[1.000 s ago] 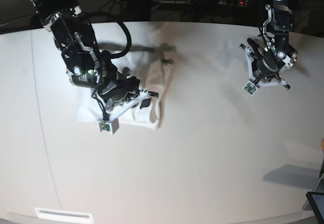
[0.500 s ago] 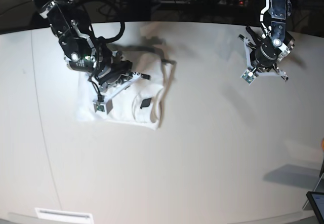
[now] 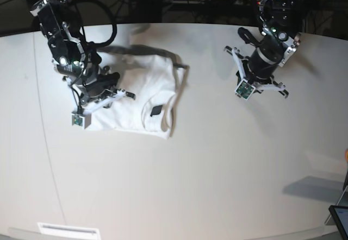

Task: Fold the T-shirt properly
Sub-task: 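Grasp the folded shirt's edge with the left gripper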

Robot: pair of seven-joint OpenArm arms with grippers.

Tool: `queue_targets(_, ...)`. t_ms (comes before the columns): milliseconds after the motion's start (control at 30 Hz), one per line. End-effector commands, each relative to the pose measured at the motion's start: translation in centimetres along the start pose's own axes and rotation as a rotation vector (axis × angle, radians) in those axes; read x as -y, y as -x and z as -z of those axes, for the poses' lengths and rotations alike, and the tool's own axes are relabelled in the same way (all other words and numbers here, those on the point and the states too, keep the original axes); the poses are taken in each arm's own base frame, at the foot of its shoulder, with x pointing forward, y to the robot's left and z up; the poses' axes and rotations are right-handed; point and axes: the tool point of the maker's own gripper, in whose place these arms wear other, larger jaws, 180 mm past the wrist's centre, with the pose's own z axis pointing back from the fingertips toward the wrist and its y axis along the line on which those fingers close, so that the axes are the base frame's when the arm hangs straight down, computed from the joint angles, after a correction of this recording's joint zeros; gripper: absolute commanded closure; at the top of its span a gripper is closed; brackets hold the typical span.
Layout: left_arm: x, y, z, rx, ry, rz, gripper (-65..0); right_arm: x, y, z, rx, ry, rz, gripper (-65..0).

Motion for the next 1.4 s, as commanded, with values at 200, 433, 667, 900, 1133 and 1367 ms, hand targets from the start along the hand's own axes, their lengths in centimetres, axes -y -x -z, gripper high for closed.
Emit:
queue_targets(200, 6.9, -8.6, 1.0, 0.265, 0.192, 0.010, 0.0, 5.1, -1.8, -1.1, 0.148, 0.114, -0.018, -0.3)
queue_targets(433, 9.9, -13.0, 2.4, 0.370, 0.280, 0.030, 0.0, 5.9, -0.6, -1.2, 0.130, 0.133, -0.007, -0.3)
queue_targets(667, 13.5, -12.9, 3.4, 0.356, 0.391, 0.054, 0.0, 6.0, 0.0, -1.2, 0.116, 0.136, -0.006, -0.1)
queue_targets(900, 15.7, -9.4, 5.8, 0.275, 0.462, 0.014, 0.0, 5.3, 0.8, -1.1, 0.096, 0.118, -0.019, -0.1)
queue_targets(1133, 14.2, -7.1, 6.7, 0.217, 0.442, 0.034, 0.0, 4.0, 3.6, -1.0, 0.032, 0.090, 0.000, -0.1)
queue_targets(1367, 13.7, -6.5, 6.8, 0.203, 0.434, 0.047, 0.0, 4.5, 5.2, -1.0, -0.003, 0.106, 0.005, -0.3)
